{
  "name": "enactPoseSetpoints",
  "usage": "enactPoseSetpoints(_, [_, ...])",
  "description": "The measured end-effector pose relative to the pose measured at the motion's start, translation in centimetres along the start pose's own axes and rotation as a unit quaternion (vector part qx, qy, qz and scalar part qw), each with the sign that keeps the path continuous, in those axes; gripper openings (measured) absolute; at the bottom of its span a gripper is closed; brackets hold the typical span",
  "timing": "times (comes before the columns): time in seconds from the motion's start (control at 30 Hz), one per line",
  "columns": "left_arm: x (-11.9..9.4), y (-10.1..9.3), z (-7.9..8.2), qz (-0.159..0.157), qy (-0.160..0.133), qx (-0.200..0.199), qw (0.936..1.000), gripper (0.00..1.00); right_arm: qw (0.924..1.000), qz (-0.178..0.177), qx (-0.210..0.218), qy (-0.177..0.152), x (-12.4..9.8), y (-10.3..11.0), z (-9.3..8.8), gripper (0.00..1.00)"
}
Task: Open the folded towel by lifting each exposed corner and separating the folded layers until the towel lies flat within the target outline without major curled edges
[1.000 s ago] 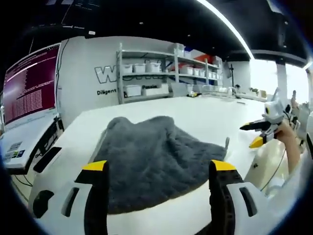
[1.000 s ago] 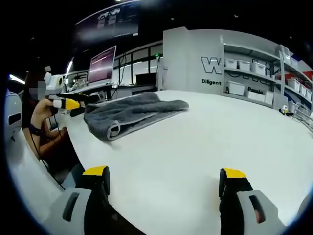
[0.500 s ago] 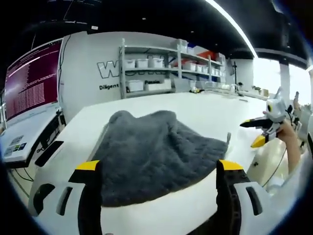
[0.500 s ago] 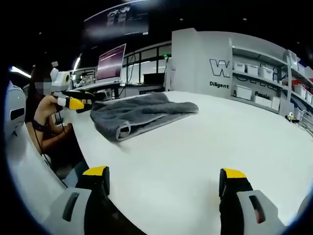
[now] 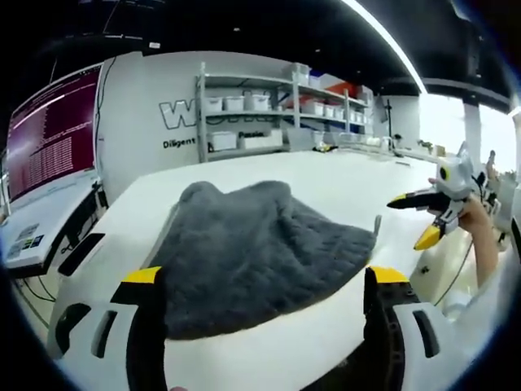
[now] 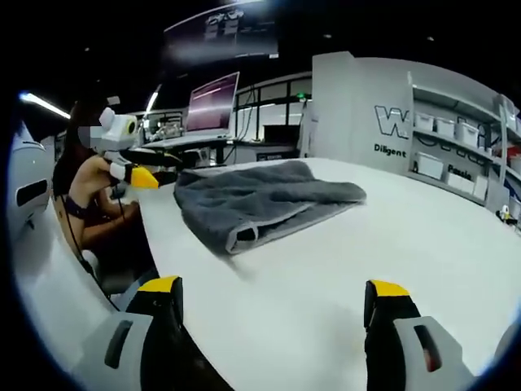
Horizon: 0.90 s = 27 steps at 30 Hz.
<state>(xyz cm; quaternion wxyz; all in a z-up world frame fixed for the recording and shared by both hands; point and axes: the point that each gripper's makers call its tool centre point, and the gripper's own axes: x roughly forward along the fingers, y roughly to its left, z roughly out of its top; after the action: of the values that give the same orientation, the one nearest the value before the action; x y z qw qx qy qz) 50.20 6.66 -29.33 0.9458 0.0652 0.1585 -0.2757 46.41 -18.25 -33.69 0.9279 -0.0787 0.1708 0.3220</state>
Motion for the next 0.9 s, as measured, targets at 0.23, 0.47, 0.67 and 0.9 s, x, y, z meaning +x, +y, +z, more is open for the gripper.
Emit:
enactPoseSetpoints(0.23, [-0.4,0.2,-0.4,0.002,0.003,-0.001,1.0,0.99,0.9994,0.033,-0.013,-0.001,2.0,2.2,0.9,0.92])
enactPoseSetpoints(0.47, [-0.7,0.3,-0.6,0.003,0.004,-0.003,1.0,0.99,0.9977,0.061,-0.029,-0.003,3.6,3.6,2.0,0.82])
enactPoseSetpoints(0.67, [-0.9,0.4,-0.8,0.007,0.004,-0.007,0.9999,0.99,0.9958,0.088,-0.024,-0.013,4.8,4.4,2.6,0.61])
enactPoseSetpoints(0.9, [-0.8,0.3,-0.8,0.005,0.006,-0.006,1.0,0.99,0.9946,0.096,-0.036,-0.015,5.3,4.8,2.4,0.37])
